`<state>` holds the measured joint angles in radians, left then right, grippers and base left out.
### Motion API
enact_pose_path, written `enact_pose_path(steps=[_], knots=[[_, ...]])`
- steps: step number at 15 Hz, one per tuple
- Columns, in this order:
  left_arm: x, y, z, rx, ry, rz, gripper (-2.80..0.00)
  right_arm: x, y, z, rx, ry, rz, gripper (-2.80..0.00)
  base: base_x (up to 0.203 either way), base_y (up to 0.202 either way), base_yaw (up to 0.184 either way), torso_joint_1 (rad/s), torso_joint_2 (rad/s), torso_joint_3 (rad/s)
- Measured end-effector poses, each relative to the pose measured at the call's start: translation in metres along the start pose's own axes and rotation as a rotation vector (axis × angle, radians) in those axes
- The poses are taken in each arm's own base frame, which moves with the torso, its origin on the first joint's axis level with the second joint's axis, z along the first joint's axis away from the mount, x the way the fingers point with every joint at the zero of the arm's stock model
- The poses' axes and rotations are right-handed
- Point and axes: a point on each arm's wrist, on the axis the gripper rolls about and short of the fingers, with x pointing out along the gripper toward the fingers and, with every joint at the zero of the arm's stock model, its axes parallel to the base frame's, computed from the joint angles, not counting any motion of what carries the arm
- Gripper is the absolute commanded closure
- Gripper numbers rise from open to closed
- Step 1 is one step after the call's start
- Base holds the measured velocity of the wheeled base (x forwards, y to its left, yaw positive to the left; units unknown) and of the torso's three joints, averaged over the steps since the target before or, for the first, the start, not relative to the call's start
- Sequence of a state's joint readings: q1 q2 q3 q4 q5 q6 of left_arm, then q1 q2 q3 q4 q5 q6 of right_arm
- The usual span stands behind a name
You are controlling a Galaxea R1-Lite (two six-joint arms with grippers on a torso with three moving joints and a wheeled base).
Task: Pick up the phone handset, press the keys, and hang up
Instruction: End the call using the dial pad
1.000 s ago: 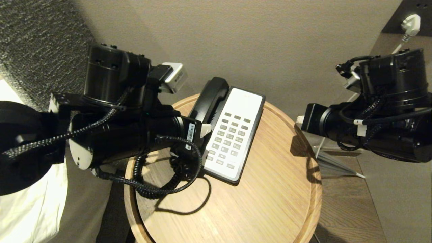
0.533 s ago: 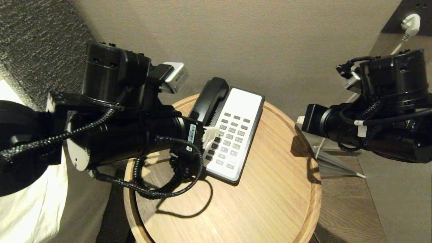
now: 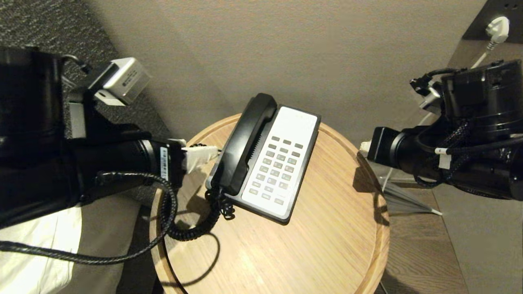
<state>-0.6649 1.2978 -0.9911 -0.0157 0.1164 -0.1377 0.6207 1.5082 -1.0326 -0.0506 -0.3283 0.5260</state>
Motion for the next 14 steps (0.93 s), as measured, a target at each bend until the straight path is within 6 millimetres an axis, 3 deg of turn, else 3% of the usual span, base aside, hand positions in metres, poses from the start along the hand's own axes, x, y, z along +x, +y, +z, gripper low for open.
enact_pose_path(steps=[6,10,14], knots=[[-0.057,0.008,0.010,-0.239,-0.152,-0.030,0.00,-0.025,0.043,-0.001,0.016,-0.014,0.286,0.00,0.000,0.000,0.000,0.000,0.00,0.000],[-0.094,0.018,0.001,-0.273,-0.230,-0.015,0.00,-0.037,0.069,-0.021,0.016,0.069,0.404,0.00,0.000,0.000,0.000,0.000,0.00,0.000],[-0.121,0.027,-0.013,-0.326,-0.290,0.007,0.00,-0.033,0.072,-0.038,-0.020,0.147,0.390,0.00,0.000,0.000,0.000,0.000,0.00,0.000]])
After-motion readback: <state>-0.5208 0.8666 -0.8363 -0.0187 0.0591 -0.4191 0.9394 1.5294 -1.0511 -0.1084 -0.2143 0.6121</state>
